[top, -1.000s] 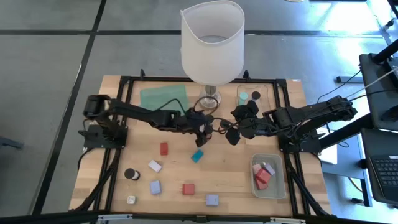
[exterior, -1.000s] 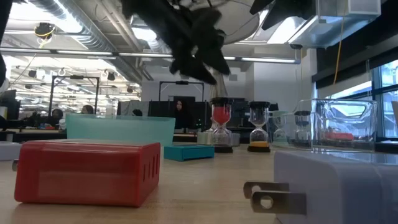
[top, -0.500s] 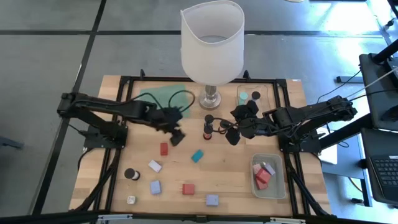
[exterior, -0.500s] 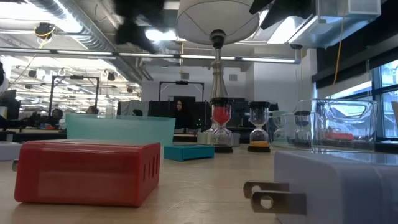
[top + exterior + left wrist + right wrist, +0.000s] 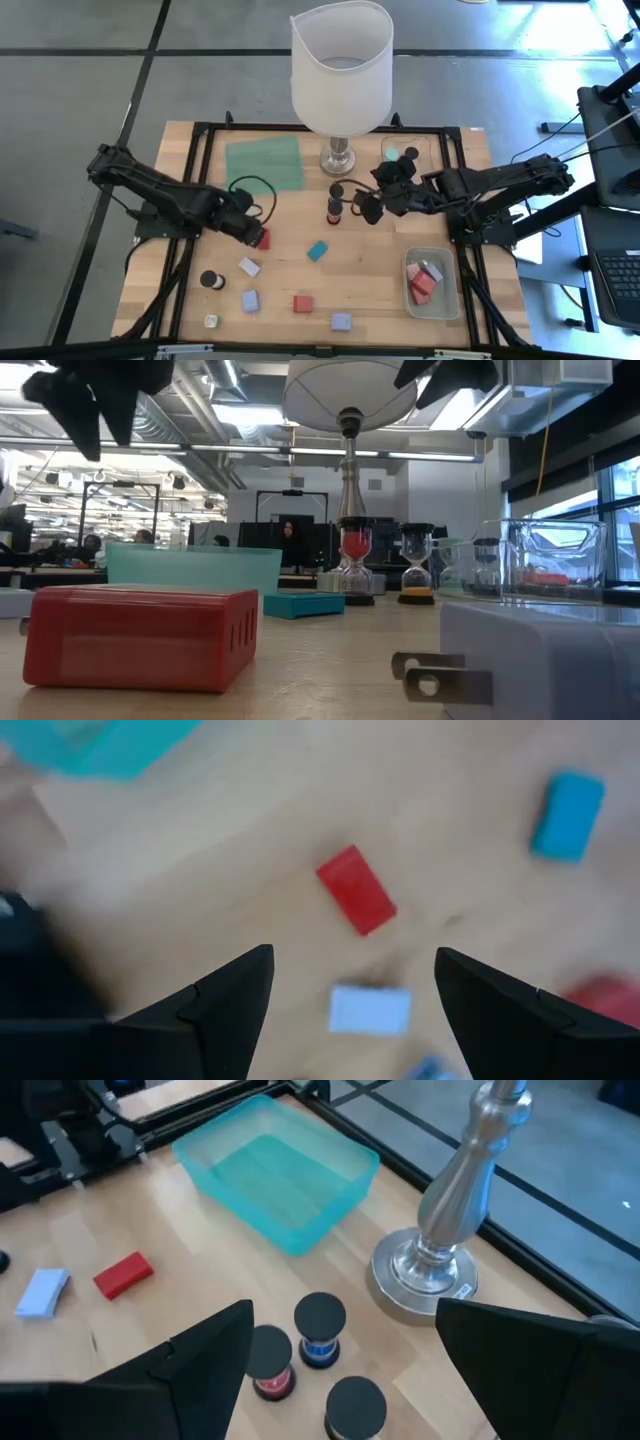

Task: Pick & Place Office items
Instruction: Put the red digital timer into the blue bin

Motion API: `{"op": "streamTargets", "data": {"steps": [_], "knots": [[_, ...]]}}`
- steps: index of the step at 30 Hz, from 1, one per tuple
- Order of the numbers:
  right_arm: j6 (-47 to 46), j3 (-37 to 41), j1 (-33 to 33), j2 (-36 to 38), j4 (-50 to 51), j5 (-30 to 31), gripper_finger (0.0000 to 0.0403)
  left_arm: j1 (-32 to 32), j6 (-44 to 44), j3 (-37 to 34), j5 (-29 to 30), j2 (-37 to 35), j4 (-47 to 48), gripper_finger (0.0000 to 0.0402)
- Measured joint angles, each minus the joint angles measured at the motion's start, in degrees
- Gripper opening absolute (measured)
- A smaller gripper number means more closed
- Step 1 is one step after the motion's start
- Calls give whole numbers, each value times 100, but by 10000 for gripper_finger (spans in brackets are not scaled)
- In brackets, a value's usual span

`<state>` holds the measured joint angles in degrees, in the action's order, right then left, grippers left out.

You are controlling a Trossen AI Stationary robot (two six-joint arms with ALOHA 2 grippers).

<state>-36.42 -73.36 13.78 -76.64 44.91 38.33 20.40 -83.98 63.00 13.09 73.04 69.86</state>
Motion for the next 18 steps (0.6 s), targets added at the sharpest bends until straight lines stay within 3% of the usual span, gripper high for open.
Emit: {"op": "streamTargets", "data": {"steps": [4, 8, 18], "knots": [[0, 0, -84, 0, -91, -7, 318, 108, -1288, -321, 31, 149, -291, 274], [0, 0, -133, -2, -121, -20, 318, 179, -1838, -544, 18, 419, -581, 274], [92, 0, -163, 0, -123, -24, 318, 157, -1827, -727, -71, 1450, -1500, 274]]}}
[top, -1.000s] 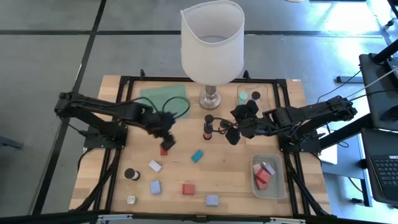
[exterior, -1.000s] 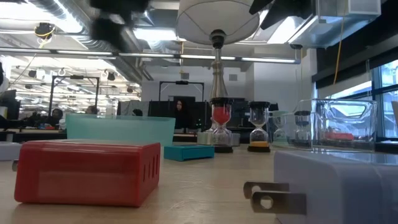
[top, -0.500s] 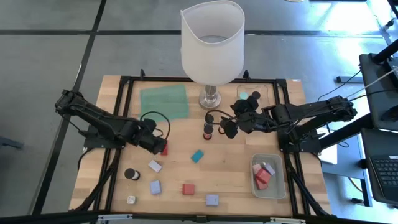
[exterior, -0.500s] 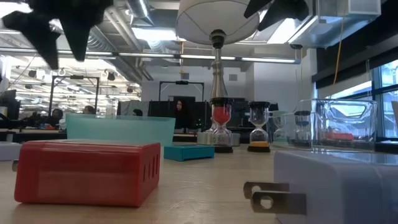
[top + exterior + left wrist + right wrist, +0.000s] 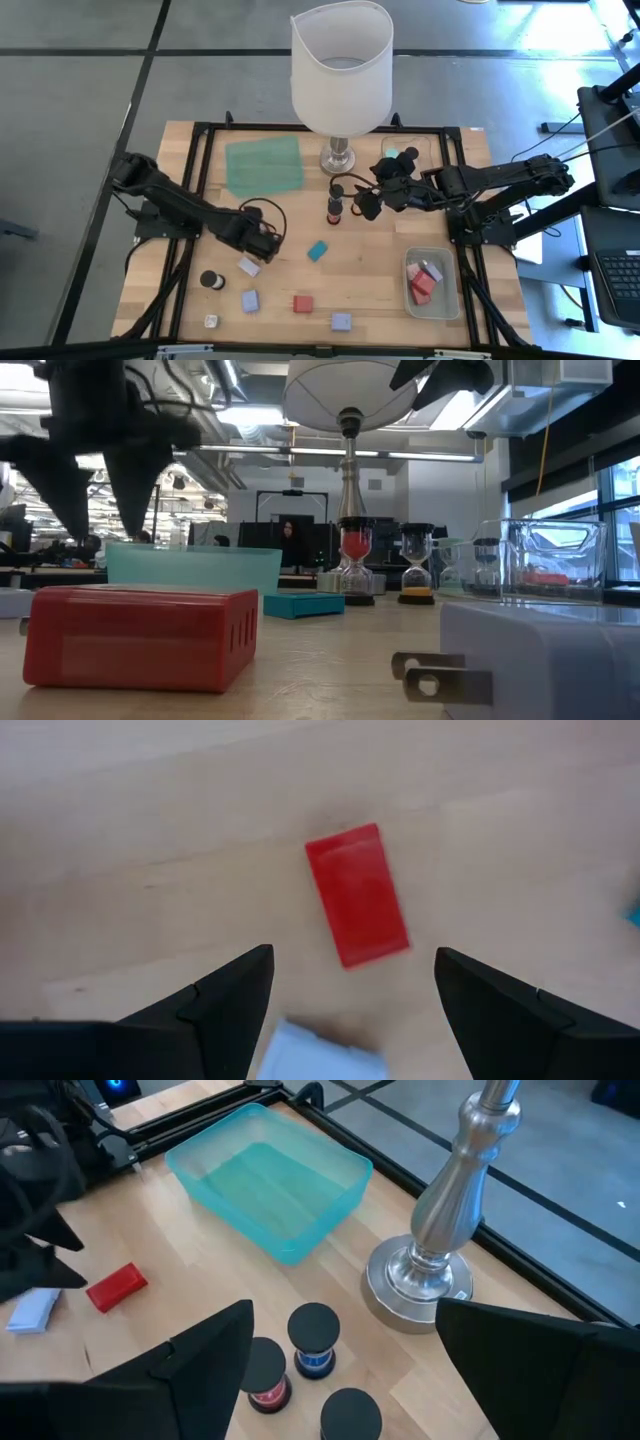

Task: Pick & Place Office items
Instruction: Put the red digital timer into the blue bin

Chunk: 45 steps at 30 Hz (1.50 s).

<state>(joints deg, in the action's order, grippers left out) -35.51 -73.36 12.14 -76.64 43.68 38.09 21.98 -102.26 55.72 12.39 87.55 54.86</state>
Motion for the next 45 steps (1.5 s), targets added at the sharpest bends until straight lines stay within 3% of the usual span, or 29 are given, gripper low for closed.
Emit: {"op": "streamTargets", "data": {"steps": [10, 26, 38, 45], "knots": [[46, 0, -2, 0, 0, -16, 318, 0, -24, 23, -3, 976, -374, 274], [58, 0, -48, 0, -12, -41, 318, -205, 45, -7, -48, 714, -407, 274], [106, 0, -48, 0, -26, -127, 318, -403, 33, -4, -54, 1151, -731, 274], [193, 0, -48, 0, -41, -122, 318, -556, 565, 23, -224, 1414, -972, 259]]}}
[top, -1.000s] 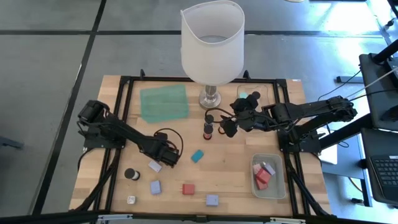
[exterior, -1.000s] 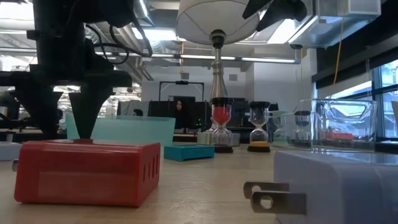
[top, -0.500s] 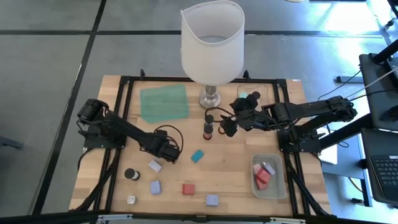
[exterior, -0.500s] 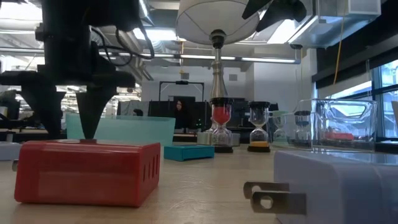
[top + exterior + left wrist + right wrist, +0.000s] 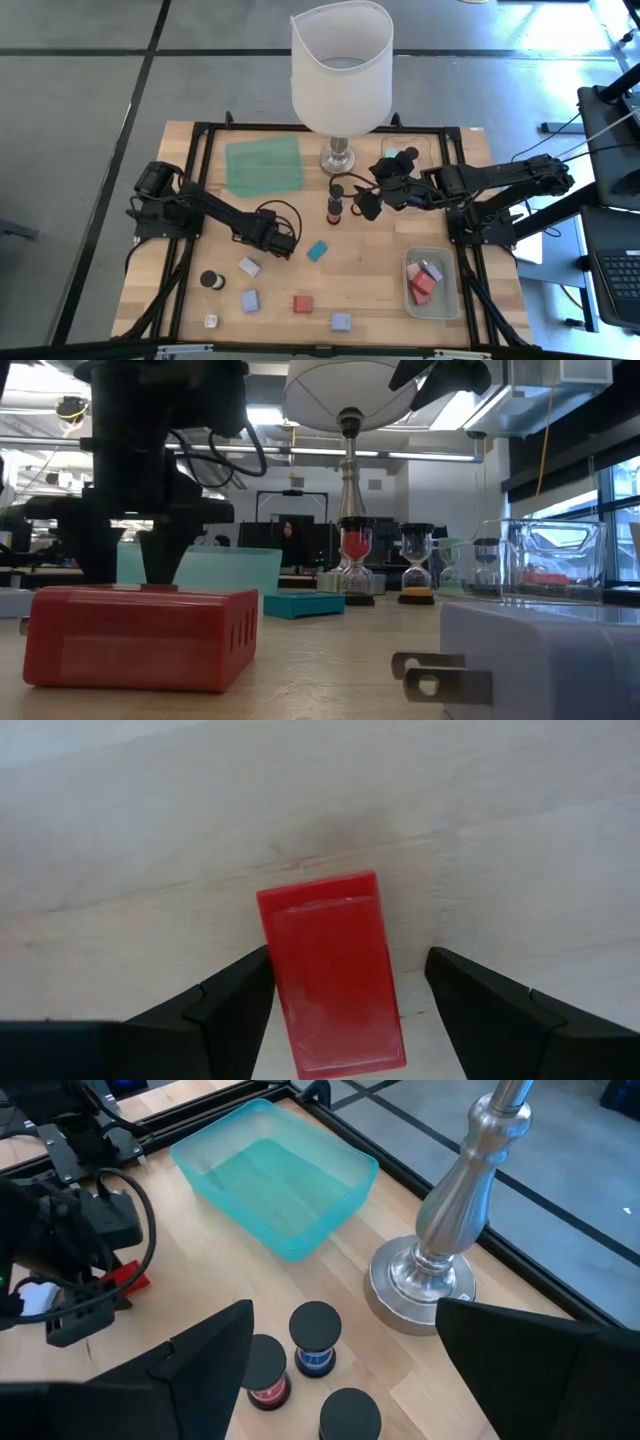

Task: Pick & Place Office items
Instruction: Put the red digital timer into the blue bin

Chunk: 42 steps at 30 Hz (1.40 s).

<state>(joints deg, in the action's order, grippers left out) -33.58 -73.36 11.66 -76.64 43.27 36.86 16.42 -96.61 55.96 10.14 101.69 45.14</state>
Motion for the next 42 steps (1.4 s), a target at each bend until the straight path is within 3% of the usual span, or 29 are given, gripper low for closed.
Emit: {"op": "streamTargets", "data": {"steps": [11, 21, 29, 36, 42], "knots": [[15, 0, 0, 0, 0, -24, 318, -237, 967, -34, -6, -337, -91, 151], [-6, 0, 0, 0, 0, -26, 318, -858, 1806, -30, 1193, -1591, -44, 156], [-31, 0, -26, 0, -33, -28, 318, -2163, 3161, -21, 2249, -2444, -192, 156], [-261, 0, -35, 0, -63, -51, 318, -3466, 4102, -21, 2173, -2434, -214, 158], [-483, 0, -35, -1, -59, -198, 318, -3921, 4296, -22, 1596, -1990, -194, 158]]}}
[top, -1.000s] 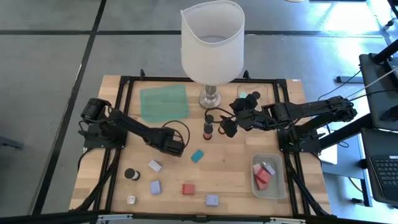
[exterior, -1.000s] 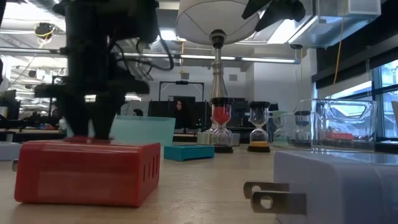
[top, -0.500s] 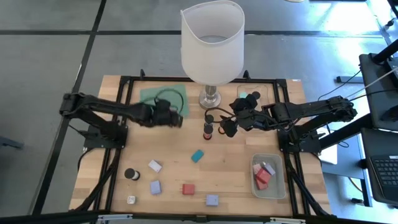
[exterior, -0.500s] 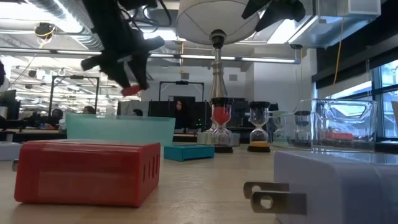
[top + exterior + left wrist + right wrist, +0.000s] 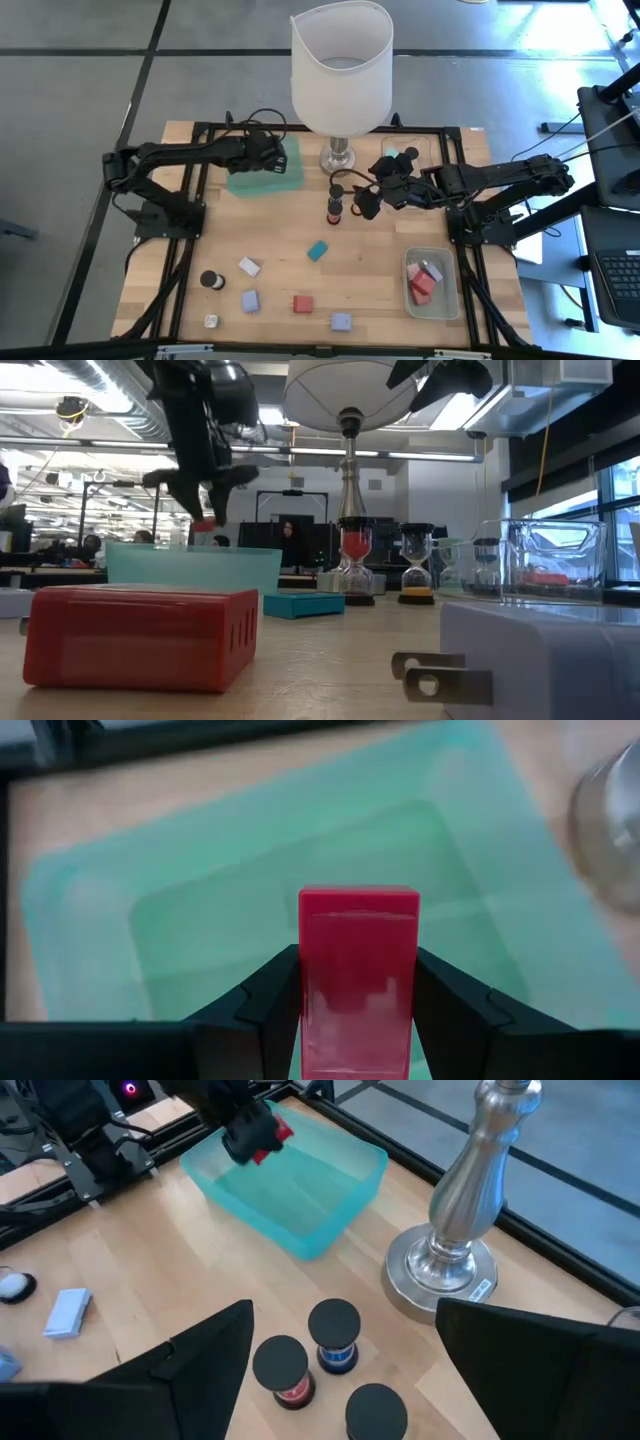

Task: Pick & Place Office items
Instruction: Put the red digital timer into the blue bin

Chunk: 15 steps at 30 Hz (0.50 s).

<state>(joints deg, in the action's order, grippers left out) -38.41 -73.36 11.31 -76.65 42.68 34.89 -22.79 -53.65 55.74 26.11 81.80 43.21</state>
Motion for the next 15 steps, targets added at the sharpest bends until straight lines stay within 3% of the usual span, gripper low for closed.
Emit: {"op": "streamTargets", "data": {"steps": [7, 15], "knots": [[-95, 0, 2, 0, 0, -5, 318, -23, 183, -1, -273, 593, 6, 158], [-123, 0, 2, 0, 4, -3, 318, -21, 345, 0, -360, 728, 2, 173]]}}
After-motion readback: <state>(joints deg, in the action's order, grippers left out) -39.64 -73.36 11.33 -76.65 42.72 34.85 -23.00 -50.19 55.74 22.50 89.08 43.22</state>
